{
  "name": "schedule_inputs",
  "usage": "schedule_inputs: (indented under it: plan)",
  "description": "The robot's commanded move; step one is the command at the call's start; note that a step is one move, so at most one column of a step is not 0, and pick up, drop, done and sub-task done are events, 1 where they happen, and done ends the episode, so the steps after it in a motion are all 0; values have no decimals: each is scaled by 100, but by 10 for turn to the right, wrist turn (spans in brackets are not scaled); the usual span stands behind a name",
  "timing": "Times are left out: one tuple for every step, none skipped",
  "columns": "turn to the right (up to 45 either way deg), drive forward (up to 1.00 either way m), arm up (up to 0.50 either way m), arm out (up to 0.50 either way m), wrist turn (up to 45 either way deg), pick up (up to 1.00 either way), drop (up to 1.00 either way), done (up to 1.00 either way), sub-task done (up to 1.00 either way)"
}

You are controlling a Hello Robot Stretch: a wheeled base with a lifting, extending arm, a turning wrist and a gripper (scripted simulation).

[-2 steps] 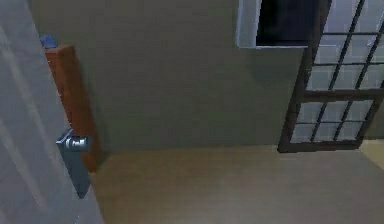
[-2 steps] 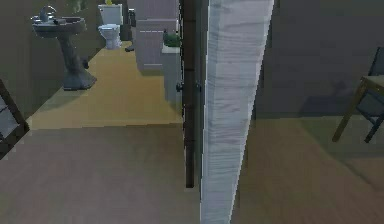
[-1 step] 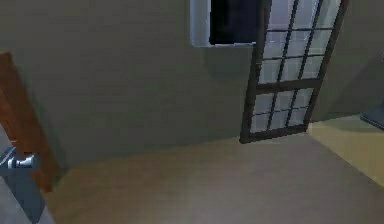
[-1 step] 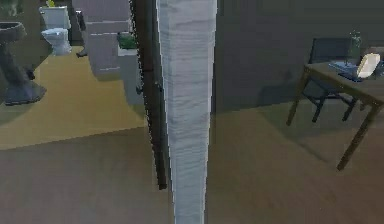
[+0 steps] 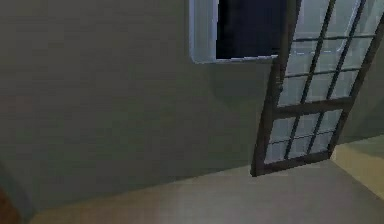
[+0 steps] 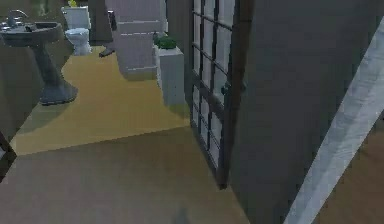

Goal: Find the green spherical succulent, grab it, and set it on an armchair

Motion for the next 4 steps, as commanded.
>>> schedule_inputs:
  plan:
    - [450,0,0,0,0,0,0,0,0]
    - [270,0,0,0,0,0,0,0,0]
    - [0,60,0,0,0,0,0,0,0]
    - [0,100,0,0,0,0,0,0,0]
